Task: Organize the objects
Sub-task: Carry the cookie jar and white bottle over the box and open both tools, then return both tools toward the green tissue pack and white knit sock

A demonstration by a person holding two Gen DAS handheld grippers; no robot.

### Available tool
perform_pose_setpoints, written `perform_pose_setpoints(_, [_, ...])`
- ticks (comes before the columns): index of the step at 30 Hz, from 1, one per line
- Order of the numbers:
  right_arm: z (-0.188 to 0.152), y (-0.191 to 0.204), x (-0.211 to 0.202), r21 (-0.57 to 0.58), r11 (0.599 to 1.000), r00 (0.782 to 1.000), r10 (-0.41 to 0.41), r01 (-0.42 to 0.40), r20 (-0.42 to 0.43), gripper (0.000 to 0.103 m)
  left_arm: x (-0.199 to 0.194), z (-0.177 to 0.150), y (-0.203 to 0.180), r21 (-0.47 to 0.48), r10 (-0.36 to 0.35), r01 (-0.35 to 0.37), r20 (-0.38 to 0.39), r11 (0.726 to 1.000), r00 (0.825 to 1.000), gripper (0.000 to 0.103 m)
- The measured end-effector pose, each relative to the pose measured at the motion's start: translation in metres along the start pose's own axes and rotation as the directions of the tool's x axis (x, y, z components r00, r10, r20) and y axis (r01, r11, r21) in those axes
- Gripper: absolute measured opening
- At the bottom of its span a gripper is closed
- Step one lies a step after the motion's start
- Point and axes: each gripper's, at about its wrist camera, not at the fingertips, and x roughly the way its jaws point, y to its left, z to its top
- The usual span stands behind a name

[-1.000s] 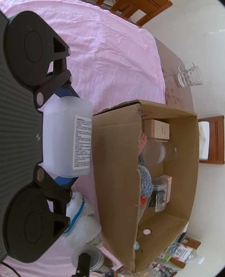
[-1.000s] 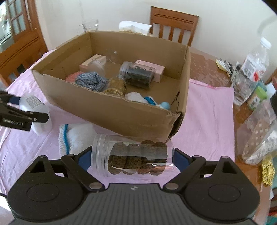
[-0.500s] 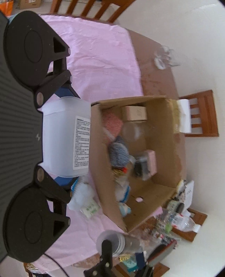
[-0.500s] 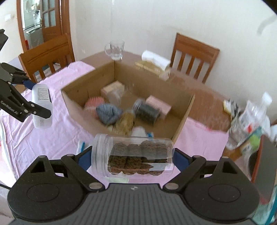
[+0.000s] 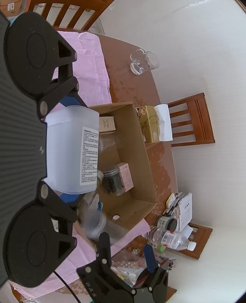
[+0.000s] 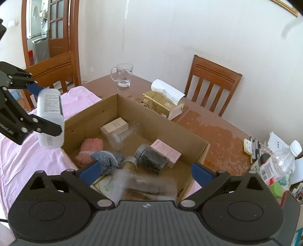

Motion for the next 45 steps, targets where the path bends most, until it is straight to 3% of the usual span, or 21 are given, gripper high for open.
perform_pose_setpoints(13, [-0.018, 0.001, 0.004, 0.044, 0.999, 0.999, 0.004, -0.002, -0.043, 0.103, 0.035, 0.016, 0.014, -0.03, 0.029, -0.03, -0.023, 0.999, 0.999, 0.083])
perform_pose_setpoints(17, [-0.021, 0.001, 0.001, 0.054, 0.999, 0.999, 0.001, 0.001, -0.045, 0.103, 0.042, 0.024, 0.019, -0.049, 0.045, -0.045, 0.004, 0.998, 0.999, 0.093])
perform_pose_setpoints(26, [-0.034, 0.001, -0.005, 0.107, 0.994, 0.997, -0.014, 0.023, -0.079, 0.103, 0.036, 0.018, 0.017, -0.041, 0.058, -0.058, -0.01, 0.997, 0.998, 0.095])
perform_pose_setpoints(29, [-0.046, 0.004, -0.006, 0.132, 0.99, 0.996, -0.028, 0.039, -0.086, 0.103, 0.031, 0.007, 0.014, -0.043, 0.076, -0.076, -0.005, 0.996, 0.997, 0.1])
perform_pose_setpoints(38, [-0.103, 0.019, 0.012, 0.262, 0.962, 0.986, -0.041, 0.083, -0.161, 0.103, 0.011, -0.048, -0.01, -0.065, 0.073, -0.072, 0.013, 0.995, 0.997, 0.102])
perform_pose_setpoints(45, [-0.138, 0.025, 0.043, 0.356, 0.93, 0.977, -0.008, 0.086, -0.214, 0.103, 0.027, -0.092, -0.022, -0.13, 0.113, -0.118, -0.041, 0.984, 0.993, 0.102])
